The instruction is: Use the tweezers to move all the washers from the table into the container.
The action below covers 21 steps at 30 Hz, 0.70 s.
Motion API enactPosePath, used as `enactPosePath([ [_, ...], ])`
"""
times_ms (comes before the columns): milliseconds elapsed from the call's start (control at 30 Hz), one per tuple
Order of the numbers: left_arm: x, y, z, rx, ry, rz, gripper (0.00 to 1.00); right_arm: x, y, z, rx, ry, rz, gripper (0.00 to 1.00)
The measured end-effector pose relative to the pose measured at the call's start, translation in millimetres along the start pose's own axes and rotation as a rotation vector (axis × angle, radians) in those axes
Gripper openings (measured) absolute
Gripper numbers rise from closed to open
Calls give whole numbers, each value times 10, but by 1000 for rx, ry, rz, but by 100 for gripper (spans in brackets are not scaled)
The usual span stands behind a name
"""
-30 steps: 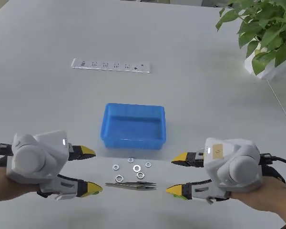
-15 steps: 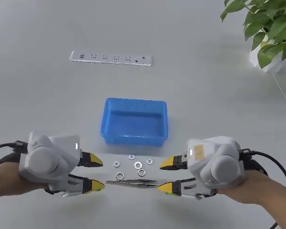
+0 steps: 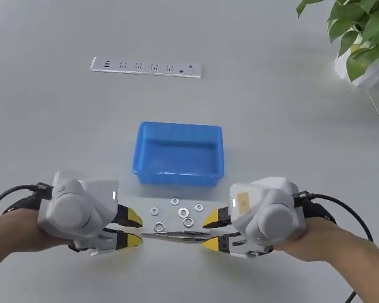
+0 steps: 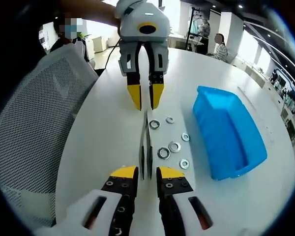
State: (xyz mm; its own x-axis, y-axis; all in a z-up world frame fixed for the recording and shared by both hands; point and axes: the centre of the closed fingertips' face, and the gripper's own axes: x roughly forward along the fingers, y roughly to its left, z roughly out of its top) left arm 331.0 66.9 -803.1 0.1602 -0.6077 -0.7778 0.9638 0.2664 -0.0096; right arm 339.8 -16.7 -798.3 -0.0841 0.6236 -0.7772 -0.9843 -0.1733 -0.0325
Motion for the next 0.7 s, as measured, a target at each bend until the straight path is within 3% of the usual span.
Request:
enactPosePath([
  [300, 64, -12, 16, 13, 1, -21, 6, 71, 25, -27, 0, 9, 22, 12],
  [700, 62, -45, 37, 24, -2, -44, 6, 78, 24, -29, -4, 13, 21, 10],
])
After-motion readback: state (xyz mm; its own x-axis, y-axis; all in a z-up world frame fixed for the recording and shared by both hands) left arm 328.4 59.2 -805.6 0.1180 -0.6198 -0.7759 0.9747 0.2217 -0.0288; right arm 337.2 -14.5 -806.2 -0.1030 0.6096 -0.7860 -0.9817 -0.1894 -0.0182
